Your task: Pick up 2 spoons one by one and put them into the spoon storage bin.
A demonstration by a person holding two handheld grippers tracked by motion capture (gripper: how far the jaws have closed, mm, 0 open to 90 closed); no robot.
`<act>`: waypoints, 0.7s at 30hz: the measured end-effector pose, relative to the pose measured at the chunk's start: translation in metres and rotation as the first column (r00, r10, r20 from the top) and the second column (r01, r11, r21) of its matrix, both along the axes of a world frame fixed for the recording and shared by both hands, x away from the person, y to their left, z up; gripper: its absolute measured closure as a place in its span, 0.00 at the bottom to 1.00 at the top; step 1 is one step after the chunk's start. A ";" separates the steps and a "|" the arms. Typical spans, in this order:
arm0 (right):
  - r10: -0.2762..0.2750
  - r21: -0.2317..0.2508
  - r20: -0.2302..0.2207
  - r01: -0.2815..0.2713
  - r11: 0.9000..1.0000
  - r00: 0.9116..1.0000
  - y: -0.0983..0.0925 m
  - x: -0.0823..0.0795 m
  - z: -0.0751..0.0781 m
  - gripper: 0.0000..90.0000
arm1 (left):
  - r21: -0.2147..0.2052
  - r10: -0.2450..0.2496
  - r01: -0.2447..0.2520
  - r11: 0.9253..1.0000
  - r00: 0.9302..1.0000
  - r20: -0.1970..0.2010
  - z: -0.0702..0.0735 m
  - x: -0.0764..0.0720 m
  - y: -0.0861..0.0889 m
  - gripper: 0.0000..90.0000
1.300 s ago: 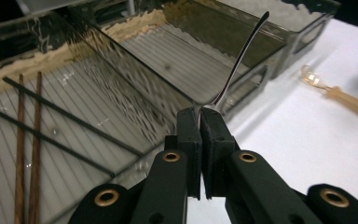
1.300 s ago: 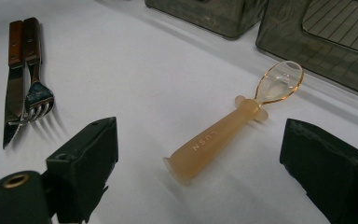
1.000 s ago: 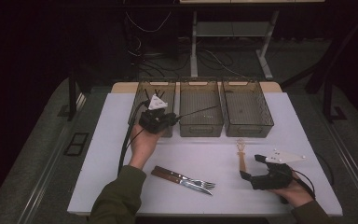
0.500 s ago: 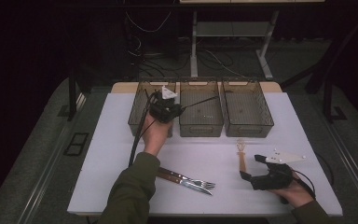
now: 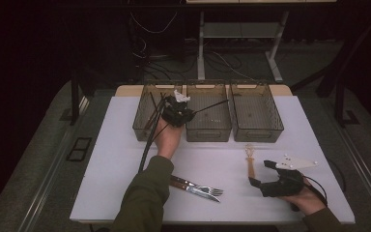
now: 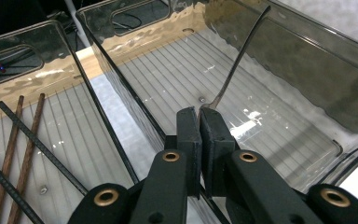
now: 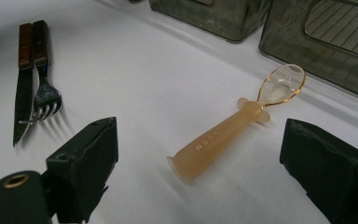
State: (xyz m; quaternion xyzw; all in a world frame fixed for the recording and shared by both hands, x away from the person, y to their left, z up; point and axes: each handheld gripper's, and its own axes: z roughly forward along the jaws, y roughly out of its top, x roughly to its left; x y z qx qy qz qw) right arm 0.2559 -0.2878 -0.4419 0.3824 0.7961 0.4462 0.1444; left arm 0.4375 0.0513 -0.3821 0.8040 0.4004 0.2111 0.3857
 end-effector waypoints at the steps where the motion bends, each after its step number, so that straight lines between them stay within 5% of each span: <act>1: 0.000 0.000 0.000 0.000 1.000 1.000 0.000 0.000 0.000 0.13 | 0.000 0.001 -0.001 1.000 1.000 -0.004 0.000 0.000 0.000 0.96; 13: 0.002 -0.002 0.000 -0.002 1.000 1.000 0.000 0.000 0.000 0.13 | -0.016 -0.026 0.026 1.000 1.000 -0.008 0.002 -0.001 0.001 0.76; 21: -0.005 -0.001 -0.018 0.005 1.000 1.000 0.000 0.001 0.000 0.13 | -0.054 -0.117 0.116 0.992 0.993 -0.021 0.009 -0.012 0.007 0.60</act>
